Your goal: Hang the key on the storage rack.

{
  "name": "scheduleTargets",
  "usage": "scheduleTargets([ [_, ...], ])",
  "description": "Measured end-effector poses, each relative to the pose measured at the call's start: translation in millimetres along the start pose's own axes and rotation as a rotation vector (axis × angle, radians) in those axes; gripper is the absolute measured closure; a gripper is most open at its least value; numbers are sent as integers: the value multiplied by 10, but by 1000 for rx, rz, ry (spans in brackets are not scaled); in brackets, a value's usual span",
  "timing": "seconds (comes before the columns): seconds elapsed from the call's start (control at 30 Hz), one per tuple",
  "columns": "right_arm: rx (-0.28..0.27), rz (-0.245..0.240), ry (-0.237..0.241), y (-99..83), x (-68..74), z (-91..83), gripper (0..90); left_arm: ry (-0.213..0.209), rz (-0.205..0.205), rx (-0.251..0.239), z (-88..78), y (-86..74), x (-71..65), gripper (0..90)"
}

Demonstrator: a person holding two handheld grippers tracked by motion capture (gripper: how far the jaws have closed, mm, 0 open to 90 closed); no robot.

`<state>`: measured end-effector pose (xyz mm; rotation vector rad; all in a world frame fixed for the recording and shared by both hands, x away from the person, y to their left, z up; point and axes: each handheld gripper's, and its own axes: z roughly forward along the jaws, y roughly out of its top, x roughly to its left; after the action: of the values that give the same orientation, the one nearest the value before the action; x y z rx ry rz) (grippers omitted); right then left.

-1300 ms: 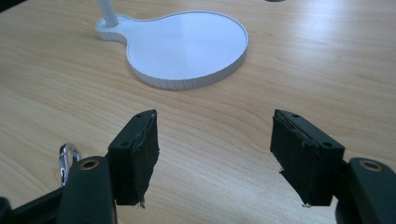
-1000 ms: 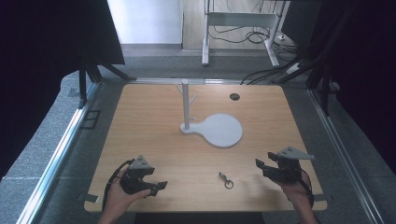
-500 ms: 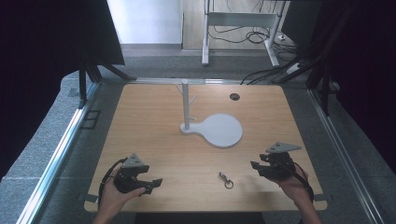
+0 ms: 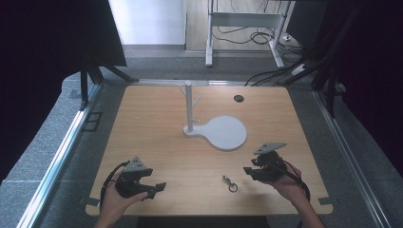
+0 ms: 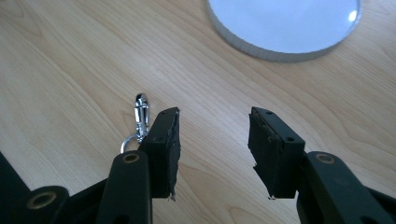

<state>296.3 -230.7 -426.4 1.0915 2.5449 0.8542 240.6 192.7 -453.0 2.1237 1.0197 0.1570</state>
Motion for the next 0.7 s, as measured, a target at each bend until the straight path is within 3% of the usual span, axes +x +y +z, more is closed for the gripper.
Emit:
scheduleTargets([
  [0.7, 99, -54, 72, 135, 205, 268, 580, -7, -5, 8, 29, -8, 12, 234],
])
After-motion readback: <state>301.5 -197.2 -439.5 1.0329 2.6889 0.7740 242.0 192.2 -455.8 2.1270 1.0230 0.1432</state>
